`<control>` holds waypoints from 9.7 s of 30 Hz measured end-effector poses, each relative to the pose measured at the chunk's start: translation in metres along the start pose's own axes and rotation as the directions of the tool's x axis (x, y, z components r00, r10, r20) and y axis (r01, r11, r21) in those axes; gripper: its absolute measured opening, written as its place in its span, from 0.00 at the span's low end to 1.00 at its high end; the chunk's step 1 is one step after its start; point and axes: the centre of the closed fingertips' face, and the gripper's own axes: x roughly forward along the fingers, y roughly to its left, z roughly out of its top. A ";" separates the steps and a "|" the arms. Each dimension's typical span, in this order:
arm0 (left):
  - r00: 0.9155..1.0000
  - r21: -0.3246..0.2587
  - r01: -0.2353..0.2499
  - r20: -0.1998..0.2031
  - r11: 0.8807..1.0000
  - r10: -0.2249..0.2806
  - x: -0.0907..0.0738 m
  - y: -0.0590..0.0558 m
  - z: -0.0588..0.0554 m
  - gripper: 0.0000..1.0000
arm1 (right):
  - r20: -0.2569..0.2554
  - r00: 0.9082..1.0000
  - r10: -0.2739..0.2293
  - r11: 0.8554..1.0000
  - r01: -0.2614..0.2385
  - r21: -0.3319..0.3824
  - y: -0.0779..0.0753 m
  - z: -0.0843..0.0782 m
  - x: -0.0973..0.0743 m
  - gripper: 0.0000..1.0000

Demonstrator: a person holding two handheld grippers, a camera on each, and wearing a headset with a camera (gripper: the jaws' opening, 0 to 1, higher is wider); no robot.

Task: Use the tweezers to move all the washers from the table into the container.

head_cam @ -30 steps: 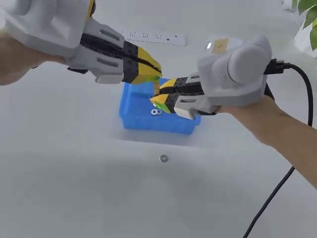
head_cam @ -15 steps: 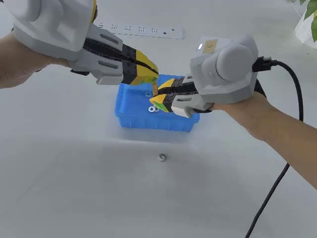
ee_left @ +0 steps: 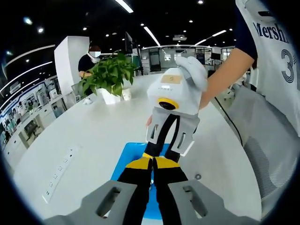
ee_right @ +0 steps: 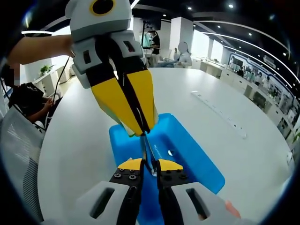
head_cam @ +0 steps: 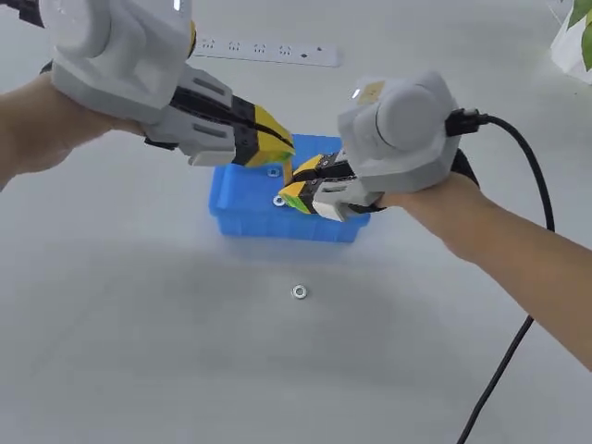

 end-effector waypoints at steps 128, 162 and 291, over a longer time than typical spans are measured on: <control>0.990 -0.001 0.140 -0.030 0.990 -0.140 -0.002 -0.112 0.007 0.05 | -0.003 0.990 0.144 0.990 -0.144 0.001 0.097 -0.037 -0.031 0.14; 0.990 0.054 0.138 -0.044 0.989 -0.135 -0.018 -0.109 0.025 0.05 | 0.021 0.993 0.112 0.993 -0.112 -0.033 0.096 -0.015 -0.045 0.12; 0.946 0.039 0.020 -0.325 0.999 -0.007 0.009 -0.095 -0.107 0.06 | -0.312 0.947 0.070 0.966 -0.143 -0.216 0.082 -0.067 -0.027 0.08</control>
